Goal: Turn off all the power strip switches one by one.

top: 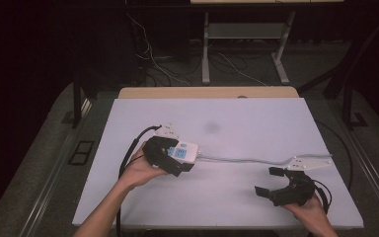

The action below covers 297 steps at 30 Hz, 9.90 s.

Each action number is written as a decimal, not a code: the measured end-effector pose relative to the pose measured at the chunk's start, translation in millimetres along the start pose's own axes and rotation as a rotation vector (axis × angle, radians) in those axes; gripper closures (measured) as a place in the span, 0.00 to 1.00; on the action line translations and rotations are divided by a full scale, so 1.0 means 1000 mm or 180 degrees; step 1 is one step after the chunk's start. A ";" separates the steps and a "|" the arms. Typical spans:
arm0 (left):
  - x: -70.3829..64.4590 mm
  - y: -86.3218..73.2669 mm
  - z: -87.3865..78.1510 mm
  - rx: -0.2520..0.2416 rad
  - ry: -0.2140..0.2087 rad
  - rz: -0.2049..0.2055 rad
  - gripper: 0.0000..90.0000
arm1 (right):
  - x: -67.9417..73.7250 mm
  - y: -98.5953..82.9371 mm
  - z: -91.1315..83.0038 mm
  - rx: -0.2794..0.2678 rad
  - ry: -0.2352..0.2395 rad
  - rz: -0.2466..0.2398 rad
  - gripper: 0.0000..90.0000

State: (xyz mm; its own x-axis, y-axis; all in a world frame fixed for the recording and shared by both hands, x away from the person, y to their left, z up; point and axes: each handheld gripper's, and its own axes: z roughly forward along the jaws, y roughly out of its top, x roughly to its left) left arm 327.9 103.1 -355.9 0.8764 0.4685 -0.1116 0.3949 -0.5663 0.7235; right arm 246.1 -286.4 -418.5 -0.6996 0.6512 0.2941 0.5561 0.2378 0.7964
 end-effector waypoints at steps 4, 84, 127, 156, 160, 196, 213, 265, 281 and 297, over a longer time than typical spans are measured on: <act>0.005 0.005 0.001 0.0055 0.0009 0.0010 0.01 | 0.001 0.000 0.000 0.0003 0.0003 -0.0006 0.02; 0.088 0.011 0.061 0.0684 0.0058 -0.0282 0.99 | 0.001 -0.001 0.004 0.0126 -0.0035 -0.0096 0.02; 0.087 0.010 0.068 0.0761 0.0058 -0.0380 1.00 | 0.002 -0.002 0.002 0.0110 -0.0095 -0.0120 0.02; 0.082 0.017 0.051 0.0548 -0.0019 -0.0268 0.99 | 0.002 -0.002 0.004 0.0136 -0.0101 -0.0128 0.02; 0.083 0.022 0.042 0.0508 0.0055 -0.0225 0.99 | 0.002 -0.002 0.004 0.0132 -0.0100 -0.0129 0.02; 0.102 0.007 0.015 0.0442 0.0372 -0.0356 0.99 | 0.001 -0.002 0.005 0.0159 -0.0104 -0.0135 0.02; 0.108 -0.004 0.025 0.0491 0.0375 -0.0420 0.99 | 0.001 -0.003 0.007 0.0194 -0.0104 -0.0144 0.02; 0.106 -0.012 0.042 0.0641 0.0404 -0.0503 1.00 | 0.000 -0.001 0.002 0.0104 -0.0147 -0.0159 0.02; 0.115 0.000 0.008 0.0292 0.0453 -0.0691 0.99 | -0.002 0.000 0.000 0.0065 -0.0153 -0.0146 0.02; 0.126 -0.008 -0.002 0.0367 0.0600 -0.0742 0.99 | -0.002 -0.001 0.000 0.0080 -0.0157 -0.0153 0.02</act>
State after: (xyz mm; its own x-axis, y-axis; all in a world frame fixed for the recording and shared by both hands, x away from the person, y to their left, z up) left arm 434.2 167.8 -374.7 0.6964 0.7059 -0.1294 0.6172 -0.4970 0.6099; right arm 247.2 -287.5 -419.7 -0.7032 0.6731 0.2291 0.5339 0.2871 0.7953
